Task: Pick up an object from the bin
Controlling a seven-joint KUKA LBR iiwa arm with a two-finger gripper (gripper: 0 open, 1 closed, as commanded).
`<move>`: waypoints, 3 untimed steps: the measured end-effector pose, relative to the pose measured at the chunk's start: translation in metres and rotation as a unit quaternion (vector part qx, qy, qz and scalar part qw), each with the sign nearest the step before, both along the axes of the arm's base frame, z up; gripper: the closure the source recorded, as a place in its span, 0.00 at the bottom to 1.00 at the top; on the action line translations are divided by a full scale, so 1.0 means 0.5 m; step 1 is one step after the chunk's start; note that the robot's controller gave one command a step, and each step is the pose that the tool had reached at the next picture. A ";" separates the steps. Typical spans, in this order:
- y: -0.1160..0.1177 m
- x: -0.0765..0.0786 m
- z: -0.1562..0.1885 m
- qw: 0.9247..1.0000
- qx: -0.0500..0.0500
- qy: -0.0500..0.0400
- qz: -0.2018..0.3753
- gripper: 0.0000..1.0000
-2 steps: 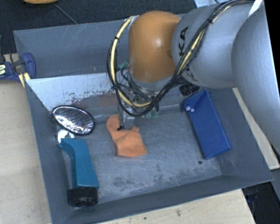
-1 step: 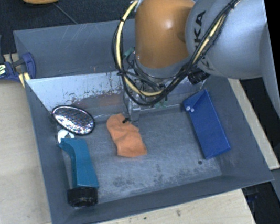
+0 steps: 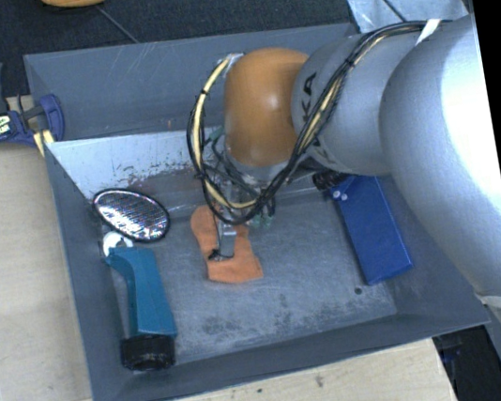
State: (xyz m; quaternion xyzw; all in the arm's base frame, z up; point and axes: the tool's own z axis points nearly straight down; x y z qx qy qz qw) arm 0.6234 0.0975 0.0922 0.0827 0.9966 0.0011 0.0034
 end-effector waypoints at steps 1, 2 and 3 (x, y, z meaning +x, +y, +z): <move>-0.002 0.004 -0.038 1.000 0.000 0.001 -0.006 1.00; -0.002 0.004 -0.038 1.000 0.000 0.001 -0.006 1.00; 0.040 -0.046 0.248 1.000 0.000 0.002 0.004 1.00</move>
Offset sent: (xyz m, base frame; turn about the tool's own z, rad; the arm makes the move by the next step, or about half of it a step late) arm 0.0000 0.0000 0.0000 0.0000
